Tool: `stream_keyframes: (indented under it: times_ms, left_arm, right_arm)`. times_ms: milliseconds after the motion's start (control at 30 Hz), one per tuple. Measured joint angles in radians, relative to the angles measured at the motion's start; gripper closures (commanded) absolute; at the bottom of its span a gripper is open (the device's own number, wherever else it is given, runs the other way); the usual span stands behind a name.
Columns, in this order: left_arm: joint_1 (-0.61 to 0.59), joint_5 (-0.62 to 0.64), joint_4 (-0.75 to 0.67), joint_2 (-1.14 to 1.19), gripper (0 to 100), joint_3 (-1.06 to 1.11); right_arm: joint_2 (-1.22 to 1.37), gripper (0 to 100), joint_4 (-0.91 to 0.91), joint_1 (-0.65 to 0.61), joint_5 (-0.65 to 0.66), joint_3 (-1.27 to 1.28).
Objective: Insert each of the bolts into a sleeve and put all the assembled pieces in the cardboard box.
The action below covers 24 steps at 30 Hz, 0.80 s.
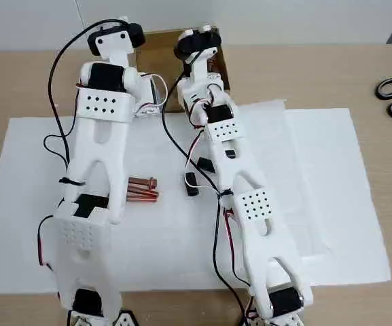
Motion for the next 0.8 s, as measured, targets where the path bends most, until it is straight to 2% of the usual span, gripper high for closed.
stream_keyframes:
  times_ms: [267, 433, 600, 800]
  left_arm:
    - [0.000, 0.000, 0.000, 0.000, 88, 0.000]
    - [0.000, 0.000, 0.000, 0.000, 88, -0.028]
    - [0.000, 0.000, 0.000, 0.000, 88, -0.203]
    - [0.018, -0.015, 0.000, -0.014, 89, -0.400]
  right_arm:
    - [-0.017, 75.7, 0.086, -0.009, 0.002, -0.026]
    - [-0.143, 75.7, 0.196, -0.011, 0.002, -0.026]
    - [-0.304, 75.7, 0.417, -0.020, 0.002, -0.028]
    - [-0.483, 75.7, 0.790, -0.015, 0.006, -0.028]
